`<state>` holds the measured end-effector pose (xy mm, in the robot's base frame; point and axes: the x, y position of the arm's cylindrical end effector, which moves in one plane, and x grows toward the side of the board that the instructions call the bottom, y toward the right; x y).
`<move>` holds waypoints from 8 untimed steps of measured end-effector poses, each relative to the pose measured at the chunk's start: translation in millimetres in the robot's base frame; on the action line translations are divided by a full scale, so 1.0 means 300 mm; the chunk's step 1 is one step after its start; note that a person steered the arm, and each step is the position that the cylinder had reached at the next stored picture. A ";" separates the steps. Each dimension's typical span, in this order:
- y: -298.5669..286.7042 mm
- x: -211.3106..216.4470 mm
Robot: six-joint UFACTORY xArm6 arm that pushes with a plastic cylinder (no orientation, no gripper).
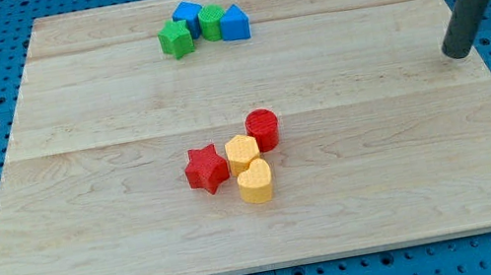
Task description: Separate yellow heart from group of blocks
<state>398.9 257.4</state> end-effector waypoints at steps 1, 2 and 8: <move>-0.186 -0.045; -0.232 -0.048; -0.501 0.005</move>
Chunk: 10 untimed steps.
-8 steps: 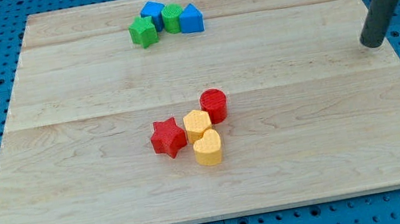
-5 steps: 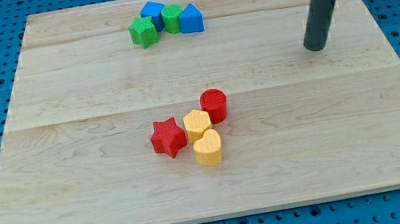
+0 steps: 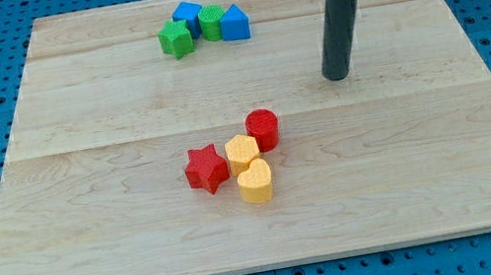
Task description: Separate yellow heart from group of blocks
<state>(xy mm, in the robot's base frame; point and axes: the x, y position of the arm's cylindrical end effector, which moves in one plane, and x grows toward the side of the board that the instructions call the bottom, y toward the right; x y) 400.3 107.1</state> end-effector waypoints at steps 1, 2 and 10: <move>-0.074 0.109; -0.230 0.184; -0.918 0.271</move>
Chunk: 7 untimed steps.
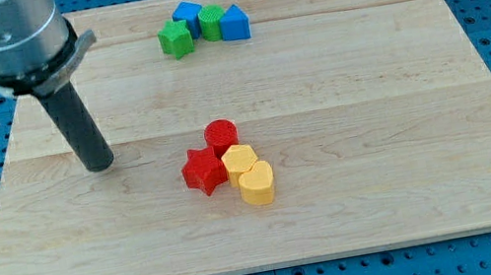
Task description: Separate yellow heart from group of blocks
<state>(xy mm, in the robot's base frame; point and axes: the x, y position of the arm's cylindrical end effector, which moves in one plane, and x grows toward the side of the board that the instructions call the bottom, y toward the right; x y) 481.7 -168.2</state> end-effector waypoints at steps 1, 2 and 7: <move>0.047 0.098; 0.073 0.101; 0.107 0.154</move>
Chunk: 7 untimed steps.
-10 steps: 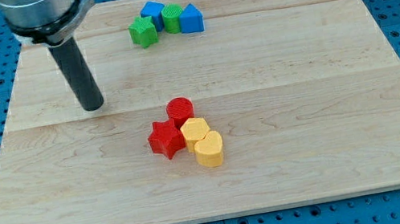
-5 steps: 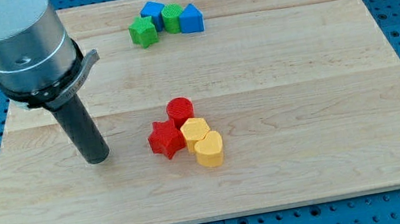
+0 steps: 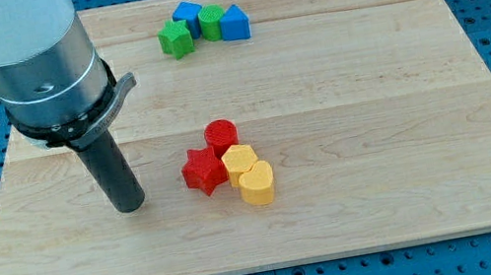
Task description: Separate yellow heart from group of blocks
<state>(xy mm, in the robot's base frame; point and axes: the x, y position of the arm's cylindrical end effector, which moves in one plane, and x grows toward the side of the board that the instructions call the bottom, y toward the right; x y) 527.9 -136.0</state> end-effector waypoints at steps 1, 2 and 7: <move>0.000 0.000; -0.003 0.000; 0.355 0.028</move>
<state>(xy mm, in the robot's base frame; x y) 536.3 -29.5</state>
